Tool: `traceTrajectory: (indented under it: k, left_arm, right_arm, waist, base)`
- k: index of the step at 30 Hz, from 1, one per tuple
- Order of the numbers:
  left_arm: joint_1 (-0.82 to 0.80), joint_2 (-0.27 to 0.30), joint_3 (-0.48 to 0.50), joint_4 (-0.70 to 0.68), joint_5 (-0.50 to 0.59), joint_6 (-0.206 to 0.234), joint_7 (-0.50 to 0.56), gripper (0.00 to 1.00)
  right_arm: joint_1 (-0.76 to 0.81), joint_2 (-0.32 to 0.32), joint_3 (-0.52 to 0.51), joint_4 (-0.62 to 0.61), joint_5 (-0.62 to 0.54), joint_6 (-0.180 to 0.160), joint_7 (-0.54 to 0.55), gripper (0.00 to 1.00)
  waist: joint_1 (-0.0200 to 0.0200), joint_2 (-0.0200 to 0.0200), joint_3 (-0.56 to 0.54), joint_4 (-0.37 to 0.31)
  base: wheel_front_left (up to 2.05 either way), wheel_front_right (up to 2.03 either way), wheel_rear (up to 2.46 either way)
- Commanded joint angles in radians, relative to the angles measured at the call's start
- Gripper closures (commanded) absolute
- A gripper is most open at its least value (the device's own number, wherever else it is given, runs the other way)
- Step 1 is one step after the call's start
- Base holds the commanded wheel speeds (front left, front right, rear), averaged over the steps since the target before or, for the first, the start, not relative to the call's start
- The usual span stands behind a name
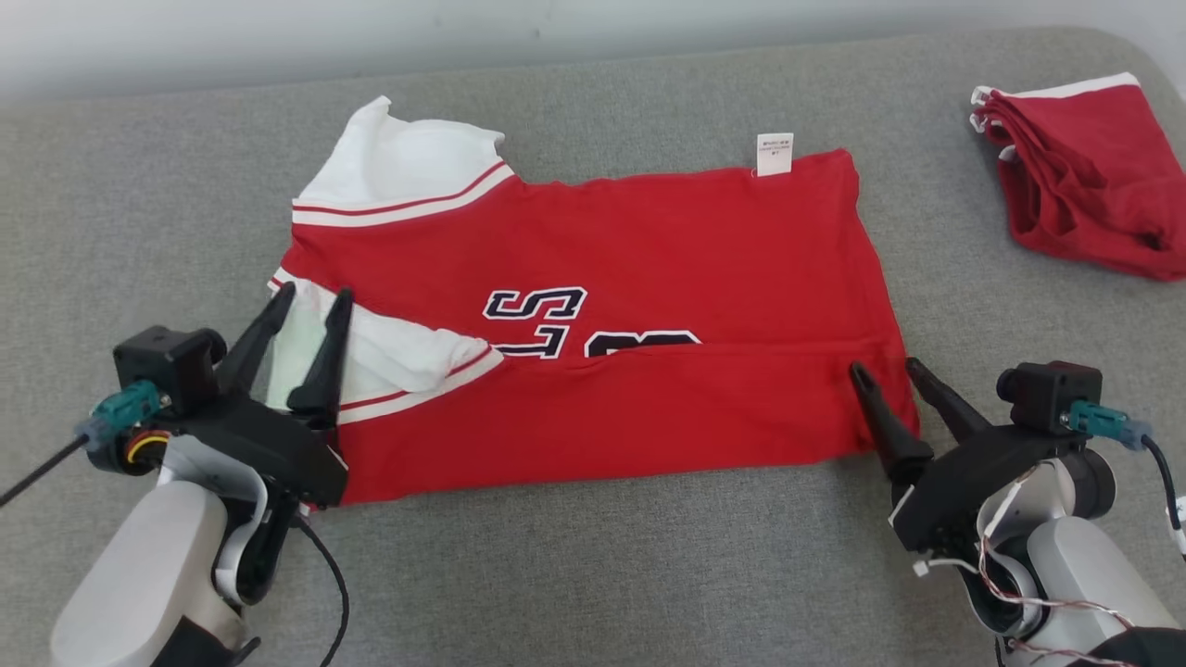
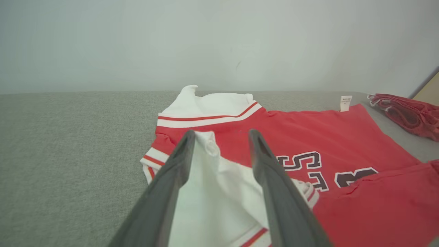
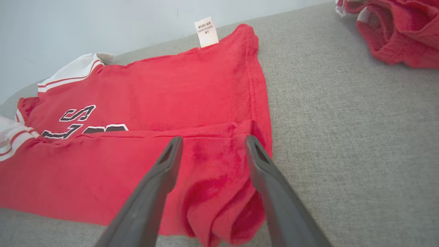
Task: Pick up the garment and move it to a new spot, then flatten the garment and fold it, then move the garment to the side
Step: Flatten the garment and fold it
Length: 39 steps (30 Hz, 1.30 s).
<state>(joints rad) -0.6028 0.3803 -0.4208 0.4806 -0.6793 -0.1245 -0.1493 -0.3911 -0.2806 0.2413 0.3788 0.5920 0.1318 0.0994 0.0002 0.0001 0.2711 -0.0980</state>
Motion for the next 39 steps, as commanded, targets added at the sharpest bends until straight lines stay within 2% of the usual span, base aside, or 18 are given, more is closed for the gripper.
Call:
traceTrajectory:
  k: [1, 7, 12, 22, 30, 37, 38, 39]
  left_arm:
    - [0.009, -0.004, 0.0, 0.006, -0.008, -0.005, -0.023, 0.0]
    - [0.092, -0.009, 0.029, -0.006, -0.036, -0.002, -0.087, 0.0]
    - [0.205, -0.001, 0.051, -0.054, -0.046, 0.026, -0.103, 0.0]
    - [0.351, -0.014, 0.03, -0.098, -0.031, 0.055, -0.109, 0.0]
    - [0.346, -0.028, 0.009, -0.071, -0.021, 0.058, -0.105, 0.0]
    - [0.307, -0.027, 0.02, 0.017, -0.025, 0.055, -0.109, 0.0]
    - [0.3, -0.031, 0.022, 0.033, -0.03, 0.054, -0.109, 0.0]
    - [0.295, -0.035, 0.018, 0.045, -0.033, 0.049, -0.107, 0.12]
  right_arm:
    - [0.017, -0.015, 0.011, -0.001, -0.009, -0.002, -0.017, 0.0]
    - [0.091, -0.064, 0.033, -0.037, -0.015, -0.002, -0.079, 0.0]
    - [0.148, -0.094, 0.038, -0.064, -0.042, -0.002, -0.1, 0.0]
    - [0.185, -0.092, 0.026, -0.052, -0.081, -0.002, -0.113, 0.0]
    - [0.173, -0.075, 0.004, 0.001, -0.1, -0.002, -0.128, 0.0]
    - [0.149, -0.051, 0.011, 0.048, -0.114, -0.002, -0.156, 0.0]
    - [0.145, -0.05, 0.016, 0.054, -0.119, -0.002, -0.16, 0.03]
    - [0.142, -0.049, 0.021, 0.059, -0.124, -0.002, -0.163, 0.65]
  waist:
    - [-0.0002, -0.0001, -0.015, 0.007]
    - [-0.0002, -0.0001, -0.058, 0.023]
    - [-0.0002, -0.0001, -0.075, 0.032]
    - [-0.0002, -0.0001, -0.077, 0.061]
    - [-0.0002, -0.0001, -0.068, 0.067]
    - [-0.0002, -0.0001, -0.051, 0.056]
    - [-0.0002, -0.0001, -0.049, 0.056]
    - [-0.0002, -0.0001, -0.048, 0.056]
  base:
    - [0.0, 0.0, 0.0]
    - [0.0, 0.0, 0.0]
    - [0.0, 0.0, 0.0]
    - [0.0, 0.0, 0.0]
    - [0.0, 0.0, 0.0]
    - [0.0, 0.0, 0.0]
    - [0.0, 0.0, 0.0]
    - [0.0, 0.0, 0.0]
